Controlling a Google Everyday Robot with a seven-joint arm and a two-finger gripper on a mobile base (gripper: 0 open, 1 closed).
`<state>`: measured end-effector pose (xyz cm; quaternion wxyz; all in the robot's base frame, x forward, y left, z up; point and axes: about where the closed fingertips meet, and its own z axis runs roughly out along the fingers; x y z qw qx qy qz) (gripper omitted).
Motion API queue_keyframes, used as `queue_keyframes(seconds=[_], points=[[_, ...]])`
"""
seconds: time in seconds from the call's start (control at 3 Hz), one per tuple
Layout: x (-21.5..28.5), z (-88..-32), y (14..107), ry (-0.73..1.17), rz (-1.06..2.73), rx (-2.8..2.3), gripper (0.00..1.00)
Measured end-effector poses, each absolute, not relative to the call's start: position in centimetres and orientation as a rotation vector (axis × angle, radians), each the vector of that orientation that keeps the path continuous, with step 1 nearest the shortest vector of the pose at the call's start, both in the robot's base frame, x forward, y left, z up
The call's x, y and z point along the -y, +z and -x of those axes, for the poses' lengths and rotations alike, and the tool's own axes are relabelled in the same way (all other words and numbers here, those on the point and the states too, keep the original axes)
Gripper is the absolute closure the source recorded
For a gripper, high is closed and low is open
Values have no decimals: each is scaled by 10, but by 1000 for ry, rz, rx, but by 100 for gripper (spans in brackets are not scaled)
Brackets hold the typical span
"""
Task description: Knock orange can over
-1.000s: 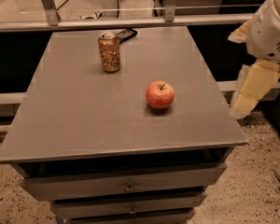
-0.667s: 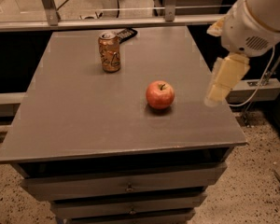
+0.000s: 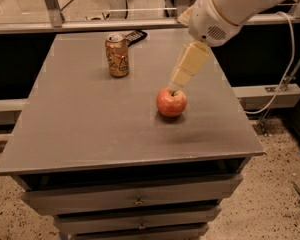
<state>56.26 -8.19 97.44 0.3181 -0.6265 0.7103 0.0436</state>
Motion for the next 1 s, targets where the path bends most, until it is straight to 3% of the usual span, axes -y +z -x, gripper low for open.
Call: queue_keyframes(seconds=[0.33, 1.0], points=[[18, -590, 964, 362, 1594, -1809, 0], [5, -598, 960, 394, 1558, -1775, 0]])
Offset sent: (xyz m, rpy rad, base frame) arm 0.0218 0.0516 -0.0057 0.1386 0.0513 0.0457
